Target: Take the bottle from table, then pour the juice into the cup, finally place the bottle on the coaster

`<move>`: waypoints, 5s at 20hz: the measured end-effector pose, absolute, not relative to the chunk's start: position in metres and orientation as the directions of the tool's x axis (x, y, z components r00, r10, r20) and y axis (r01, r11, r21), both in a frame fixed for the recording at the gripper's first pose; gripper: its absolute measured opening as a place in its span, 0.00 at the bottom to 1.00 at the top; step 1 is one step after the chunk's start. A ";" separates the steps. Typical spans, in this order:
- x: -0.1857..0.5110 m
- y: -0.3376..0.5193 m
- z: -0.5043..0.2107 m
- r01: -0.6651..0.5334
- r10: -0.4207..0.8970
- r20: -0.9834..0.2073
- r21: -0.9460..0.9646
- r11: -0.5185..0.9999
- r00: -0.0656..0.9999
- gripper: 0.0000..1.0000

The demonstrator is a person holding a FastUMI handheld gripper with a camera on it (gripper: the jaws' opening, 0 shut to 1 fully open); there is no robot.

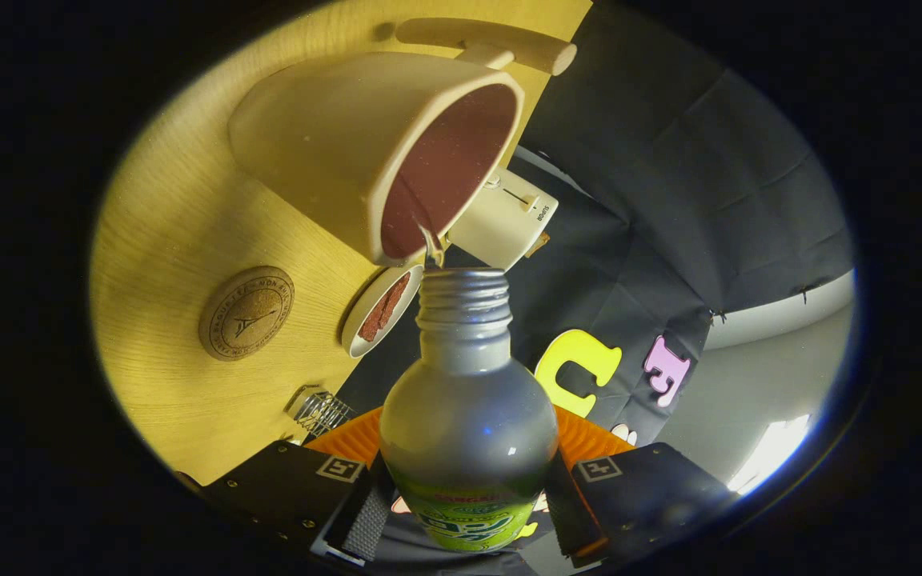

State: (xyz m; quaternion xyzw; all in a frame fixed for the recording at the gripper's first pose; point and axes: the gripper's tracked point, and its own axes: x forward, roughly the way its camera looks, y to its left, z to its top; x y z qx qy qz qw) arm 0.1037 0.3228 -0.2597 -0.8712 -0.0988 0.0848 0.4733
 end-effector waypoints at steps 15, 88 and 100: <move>0.095 0.338 -0.246 0.142 0.279 -0.053 -0.763 -0.631 0.959 0.81; 0.093 0.307 -0.266 -0.337 0.244 -0.238 -0.755 0.562 0.940 0.81; 0.103 0.289 -0.227 -0.390 0.375 -0.224 -0.025 0.921 0.900 0.81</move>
